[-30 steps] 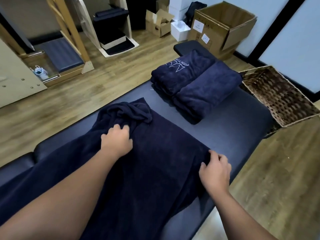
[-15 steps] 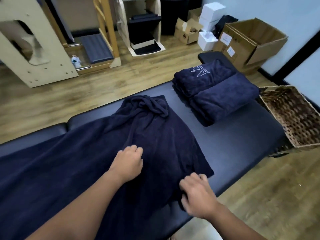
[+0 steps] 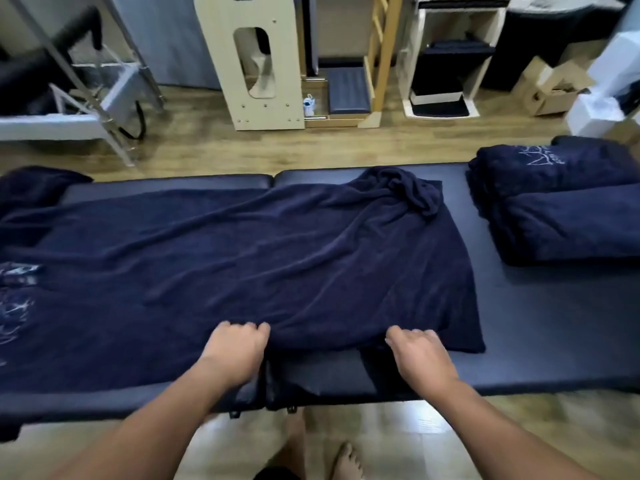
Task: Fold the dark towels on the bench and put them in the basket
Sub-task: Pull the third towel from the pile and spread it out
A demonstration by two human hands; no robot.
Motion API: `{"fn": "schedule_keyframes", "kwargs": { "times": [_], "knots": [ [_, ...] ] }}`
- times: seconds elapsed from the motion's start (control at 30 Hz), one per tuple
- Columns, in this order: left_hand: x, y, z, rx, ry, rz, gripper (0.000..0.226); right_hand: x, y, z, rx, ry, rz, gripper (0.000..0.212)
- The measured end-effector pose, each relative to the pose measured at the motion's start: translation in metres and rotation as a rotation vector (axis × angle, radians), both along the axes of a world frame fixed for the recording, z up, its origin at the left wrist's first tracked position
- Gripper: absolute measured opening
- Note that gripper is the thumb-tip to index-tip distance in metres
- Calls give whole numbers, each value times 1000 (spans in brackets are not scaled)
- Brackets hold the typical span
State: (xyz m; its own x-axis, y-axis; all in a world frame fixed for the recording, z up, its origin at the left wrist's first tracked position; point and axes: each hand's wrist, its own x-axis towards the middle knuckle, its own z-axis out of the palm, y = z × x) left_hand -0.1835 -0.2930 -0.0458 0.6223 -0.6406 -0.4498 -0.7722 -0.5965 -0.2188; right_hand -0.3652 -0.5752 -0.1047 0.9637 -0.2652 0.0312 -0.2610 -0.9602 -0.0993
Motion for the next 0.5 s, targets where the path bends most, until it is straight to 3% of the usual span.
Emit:
{"fn": "schedule_keyframes", "kwargs": {
  "times": [0.07, 0.17, 0.23, 0.3, 0.37, 0.43, 0.5],
  "knots": [
    [13, 3, 6, -140, 7, 237, 19, -5, 2, 14, 95, 101, 50, 32],
    [41, 2, 13, -611, 159, 684, 9, -14, 5, 39, 249, 170, 76, 54],
    [47, 2, 14, -775, 272, 663, 22, -14, 7, 47, 287, 179, 148, 47],
    [40, 6, 13, -615, 325, 415, 39, -9, 15, 50, 160, 185, 238, 37],
    [29, 14, 7, -317, 158, 216, 45, -3, 23, 43, 54, 137, 226, 40],
    [28, 27, -2, -131, -22, 199, 47, 5, 32, 37, 19, 58, 94, 33],
    [31, 42, -15, -63, -75, 287, 54, 14, 40, 32, -36, 15, 12, 21]
  ]
}}
